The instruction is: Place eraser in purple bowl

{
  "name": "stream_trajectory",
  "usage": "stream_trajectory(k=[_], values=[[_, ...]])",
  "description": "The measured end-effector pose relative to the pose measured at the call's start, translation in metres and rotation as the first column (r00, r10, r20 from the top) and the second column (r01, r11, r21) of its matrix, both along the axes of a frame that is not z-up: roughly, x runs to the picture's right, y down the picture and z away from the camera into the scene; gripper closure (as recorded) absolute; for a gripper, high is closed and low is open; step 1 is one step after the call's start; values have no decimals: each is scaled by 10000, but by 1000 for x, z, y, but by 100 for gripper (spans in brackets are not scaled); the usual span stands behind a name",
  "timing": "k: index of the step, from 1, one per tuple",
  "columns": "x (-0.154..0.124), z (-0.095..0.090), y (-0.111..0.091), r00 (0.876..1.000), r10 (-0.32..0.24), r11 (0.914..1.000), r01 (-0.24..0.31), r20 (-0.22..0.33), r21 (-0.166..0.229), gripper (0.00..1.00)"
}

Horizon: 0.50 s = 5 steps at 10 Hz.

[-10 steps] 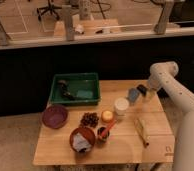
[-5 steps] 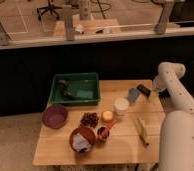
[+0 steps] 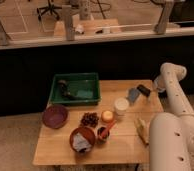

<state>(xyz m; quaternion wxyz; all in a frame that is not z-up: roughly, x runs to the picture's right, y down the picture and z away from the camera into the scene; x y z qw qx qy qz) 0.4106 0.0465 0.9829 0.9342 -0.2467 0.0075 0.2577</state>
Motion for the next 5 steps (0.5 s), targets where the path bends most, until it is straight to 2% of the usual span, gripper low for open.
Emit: stream_trajectory(k=[3,5], values=[[-6,8,3,10000,-6,10000,6,61,-9,22],[-9,11,4,10000,0,10000,1,93,-41,39]])
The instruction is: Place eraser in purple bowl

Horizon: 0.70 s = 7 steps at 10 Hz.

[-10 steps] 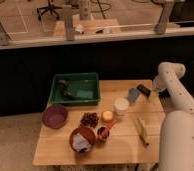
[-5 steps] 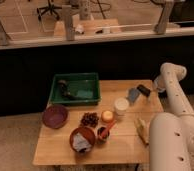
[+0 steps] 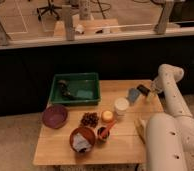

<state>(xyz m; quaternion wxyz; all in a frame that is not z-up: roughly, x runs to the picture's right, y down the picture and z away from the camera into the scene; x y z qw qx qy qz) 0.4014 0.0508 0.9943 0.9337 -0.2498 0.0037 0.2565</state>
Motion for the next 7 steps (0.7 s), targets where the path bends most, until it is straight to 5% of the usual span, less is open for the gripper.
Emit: stream_trajectory(k=[5,7], values=[[-8,-2,0,9994,-241,9996,239,228,121,89],[-11,-16,-15,9987,-364,9985,348,355,432,93]])
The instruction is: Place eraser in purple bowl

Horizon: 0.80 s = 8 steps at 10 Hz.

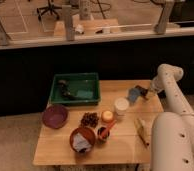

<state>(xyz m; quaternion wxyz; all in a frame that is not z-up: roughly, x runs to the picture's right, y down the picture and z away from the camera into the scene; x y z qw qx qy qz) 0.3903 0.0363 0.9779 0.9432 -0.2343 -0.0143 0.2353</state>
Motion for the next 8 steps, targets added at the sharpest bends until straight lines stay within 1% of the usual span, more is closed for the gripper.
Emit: stream_trajectory(k=[2,4,6,7,8], values=[[-3,-23,-26,9998,-21,9989,13,174,467,93],[-14,-46,-58,9988,-251,9941,206,410,1060,93],[-34,-61,-87,9959,-574,9846,449,696,1688,93],[-49,-67,-97,9931,-765,9806,587,890,1872,93],[-72,-72,-104,9876,-1055,9762,806,1164,2012,93]])
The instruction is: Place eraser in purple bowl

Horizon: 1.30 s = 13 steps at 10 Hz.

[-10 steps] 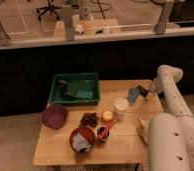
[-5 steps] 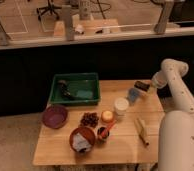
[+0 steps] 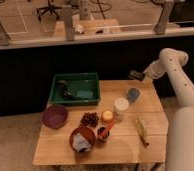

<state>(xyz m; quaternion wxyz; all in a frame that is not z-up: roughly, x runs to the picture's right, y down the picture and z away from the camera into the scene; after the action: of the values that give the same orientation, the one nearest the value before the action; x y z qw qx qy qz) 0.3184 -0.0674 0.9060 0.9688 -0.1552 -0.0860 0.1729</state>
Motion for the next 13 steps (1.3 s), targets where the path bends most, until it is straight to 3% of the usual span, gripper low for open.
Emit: stream_trajectory(k=[2,4,6,7,8,13], values=[[-43,-11,-5,9969,-572,9983,568,549,94,93],[-94,-29,-7,9820,-1356,9906,1318,1313,371,93],[-142,-49,-8,9559,-2117,9770,2012,2038,711,93],[-167,-58,-7,9367,-2550,9666,2407,2398,878,93],[-174,-60,-7,9317,-2650,9640,2498,2485,915,93],[-174,-61,-7,9318,-2641,9642,2487,2490,920,93]])
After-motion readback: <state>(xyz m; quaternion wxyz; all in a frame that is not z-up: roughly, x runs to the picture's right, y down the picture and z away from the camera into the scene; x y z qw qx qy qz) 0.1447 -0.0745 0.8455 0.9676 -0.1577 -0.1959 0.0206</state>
